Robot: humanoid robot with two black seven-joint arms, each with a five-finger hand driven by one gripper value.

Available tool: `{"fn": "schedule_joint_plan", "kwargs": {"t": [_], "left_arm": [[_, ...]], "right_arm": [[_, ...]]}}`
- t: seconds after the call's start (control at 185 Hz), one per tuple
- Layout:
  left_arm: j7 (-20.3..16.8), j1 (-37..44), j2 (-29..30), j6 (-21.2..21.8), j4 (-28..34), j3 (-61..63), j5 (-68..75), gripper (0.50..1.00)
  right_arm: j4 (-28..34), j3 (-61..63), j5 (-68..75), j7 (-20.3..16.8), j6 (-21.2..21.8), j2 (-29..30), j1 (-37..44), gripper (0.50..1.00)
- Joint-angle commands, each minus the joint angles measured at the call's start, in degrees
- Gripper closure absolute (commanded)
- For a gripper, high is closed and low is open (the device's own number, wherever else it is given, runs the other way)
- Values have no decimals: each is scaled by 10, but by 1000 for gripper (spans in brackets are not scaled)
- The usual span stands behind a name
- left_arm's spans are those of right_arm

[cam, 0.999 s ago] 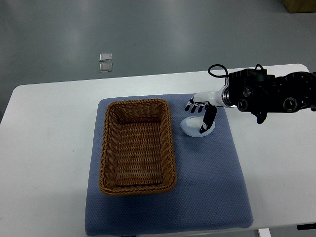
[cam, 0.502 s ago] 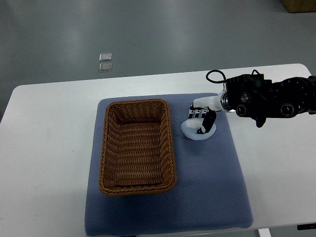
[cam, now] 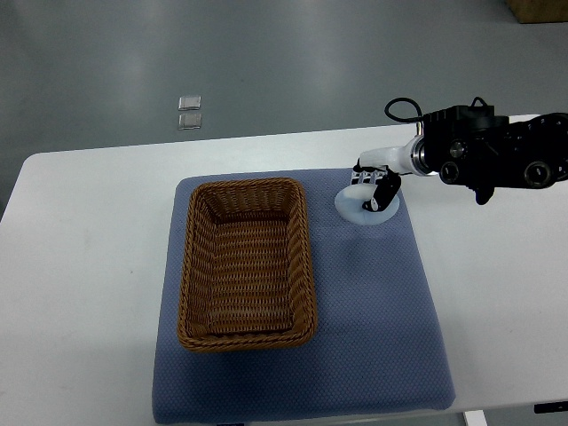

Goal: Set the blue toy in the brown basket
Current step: 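Carry the held toy with the right hand over the wicker basket, then open the right hand to drop the toy into the basket, withdraw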

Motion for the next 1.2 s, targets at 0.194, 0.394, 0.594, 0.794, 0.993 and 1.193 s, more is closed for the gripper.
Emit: {"fn": "schedule_joint_plan", "kwargs": {"t": [0.194,0.394,0.594,0.794,0.993,1.193], "left_arm": [[0,1,0,0,-1,0,0,500],[0,0,0,0,-1,0,0,500],[0,0,0,0,0,0,0,500],[0,1,0,1,0,0,0,500],[0,0,0,0,0,0,0,500],[0,0,0,0,-1,0,0,500]], "right_arm": [[1,12,3,8,1,27,83,908],[0,14,6,18,-5,86,94,901],[-1,14,6,19,-15,132,72,897],[-18,14,4,19,-22,162,43,877],[-27,15,5,30,-29,176,34,771],[-27,25,7,45,-24,177,31,634]]}}
